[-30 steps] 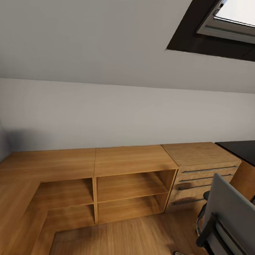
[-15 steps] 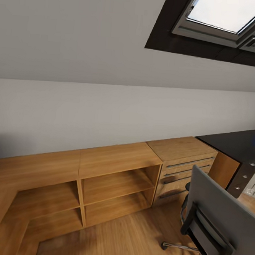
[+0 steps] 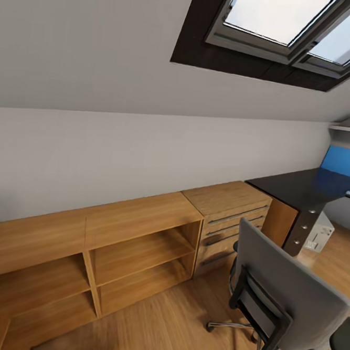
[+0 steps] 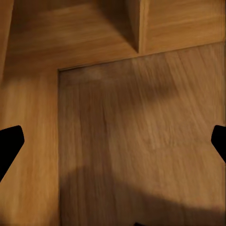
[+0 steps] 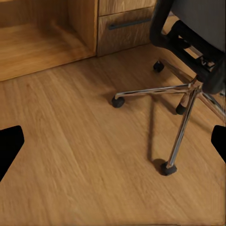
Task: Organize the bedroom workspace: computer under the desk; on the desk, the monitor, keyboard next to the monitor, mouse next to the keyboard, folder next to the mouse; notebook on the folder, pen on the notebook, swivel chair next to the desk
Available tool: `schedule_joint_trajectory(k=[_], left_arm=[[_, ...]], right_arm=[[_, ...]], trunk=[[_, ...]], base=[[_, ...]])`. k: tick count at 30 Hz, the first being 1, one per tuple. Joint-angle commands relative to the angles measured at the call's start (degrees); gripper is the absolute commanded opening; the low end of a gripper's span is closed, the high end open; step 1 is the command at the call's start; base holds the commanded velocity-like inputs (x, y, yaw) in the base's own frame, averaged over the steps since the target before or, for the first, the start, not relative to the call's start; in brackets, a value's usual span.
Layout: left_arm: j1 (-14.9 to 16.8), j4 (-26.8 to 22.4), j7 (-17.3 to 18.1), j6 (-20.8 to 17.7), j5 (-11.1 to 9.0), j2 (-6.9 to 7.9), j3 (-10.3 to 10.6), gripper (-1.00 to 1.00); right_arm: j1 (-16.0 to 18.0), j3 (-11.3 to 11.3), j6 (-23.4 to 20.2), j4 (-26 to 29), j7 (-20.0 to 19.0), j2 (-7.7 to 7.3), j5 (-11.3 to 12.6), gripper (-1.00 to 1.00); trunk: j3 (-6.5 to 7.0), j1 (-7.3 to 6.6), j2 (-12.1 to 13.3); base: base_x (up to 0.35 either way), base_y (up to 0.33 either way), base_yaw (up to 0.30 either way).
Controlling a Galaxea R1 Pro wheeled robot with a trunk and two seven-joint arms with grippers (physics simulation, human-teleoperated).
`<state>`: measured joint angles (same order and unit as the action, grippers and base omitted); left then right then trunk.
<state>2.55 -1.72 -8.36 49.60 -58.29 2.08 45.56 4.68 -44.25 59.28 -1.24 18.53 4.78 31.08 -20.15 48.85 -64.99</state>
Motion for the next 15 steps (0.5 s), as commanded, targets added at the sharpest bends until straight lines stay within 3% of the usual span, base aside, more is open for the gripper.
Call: schedule_joint_trajectory(k=[1, 15], left_arm=[[-0.01, -0.13, -0.6, 0.06, 0.02, 0.03, 0.49, 1.0], [-0.01, -0.13, -0.66, 0.06, 0.02, 0.03, 0.45, 1.0]], right_arm=[[0.06, -0.47, 0.14, -0.12, 0.28, 0.05, 0.21, 1.0], [0.06, -0.48, -0.52, -0.09, 0.28, 0.05, 0.21, 1.0]], trunk=[[-0.1, 0.0, -0.04], [-0.62, 0.0, -0.04]], base=[[0.0, 0.0, -0.249], [0.0, 0.0, -0.247]])
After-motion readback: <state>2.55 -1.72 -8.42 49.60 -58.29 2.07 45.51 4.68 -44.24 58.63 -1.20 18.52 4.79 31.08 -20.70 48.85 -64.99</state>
